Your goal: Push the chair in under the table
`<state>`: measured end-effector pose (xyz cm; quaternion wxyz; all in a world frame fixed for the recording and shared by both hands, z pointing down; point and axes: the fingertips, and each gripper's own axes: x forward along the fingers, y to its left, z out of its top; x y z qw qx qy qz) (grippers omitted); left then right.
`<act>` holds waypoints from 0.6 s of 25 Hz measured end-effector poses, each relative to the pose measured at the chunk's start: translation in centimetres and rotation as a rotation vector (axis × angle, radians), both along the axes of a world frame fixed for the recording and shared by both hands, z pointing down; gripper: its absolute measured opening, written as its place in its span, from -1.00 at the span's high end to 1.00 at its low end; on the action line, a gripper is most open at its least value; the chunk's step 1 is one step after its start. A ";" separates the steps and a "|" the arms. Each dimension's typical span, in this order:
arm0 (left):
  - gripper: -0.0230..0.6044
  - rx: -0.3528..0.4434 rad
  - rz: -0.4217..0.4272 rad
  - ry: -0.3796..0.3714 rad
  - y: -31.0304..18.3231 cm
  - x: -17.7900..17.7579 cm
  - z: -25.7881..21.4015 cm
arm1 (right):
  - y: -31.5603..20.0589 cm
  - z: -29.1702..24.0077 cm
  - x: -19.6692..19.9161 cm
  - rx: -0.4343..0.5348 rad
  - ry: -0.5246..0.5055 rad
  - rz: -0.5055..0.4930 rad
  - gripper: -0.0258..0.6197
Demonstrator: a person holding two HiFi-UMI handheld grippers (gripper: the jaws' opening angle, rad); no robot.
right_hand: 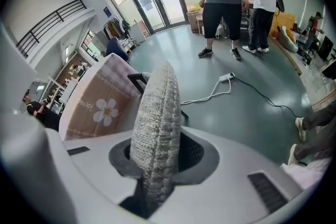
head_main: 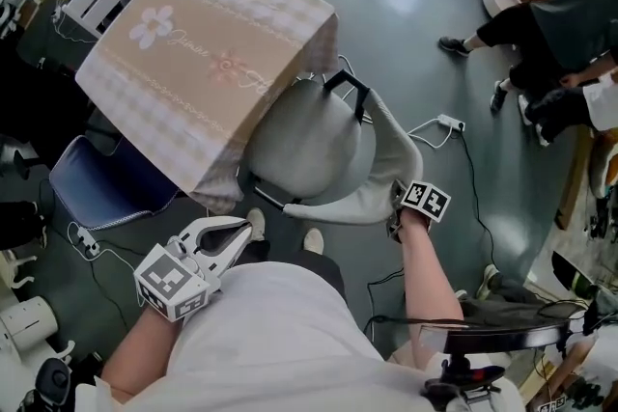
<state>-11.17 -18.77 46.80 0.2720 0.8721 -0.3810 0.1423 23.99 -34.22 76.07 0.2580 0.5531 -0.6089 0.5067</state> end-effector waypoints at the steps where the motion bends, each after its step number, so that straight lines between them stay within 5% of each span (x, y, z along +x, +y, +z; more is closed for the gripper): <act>1: 0.87 -0.002 -0.004 0.001 0.1 -0.4 0.1 | -0.2 0.1 -0.7 -0.001 -0.002 0.002 0.59; 15: 0.87 -0.019 -0.041 0.014 1.3 -6.0 0.7 | -1.8 0.0 -8.2 0.002 -0.017 0.010 0.59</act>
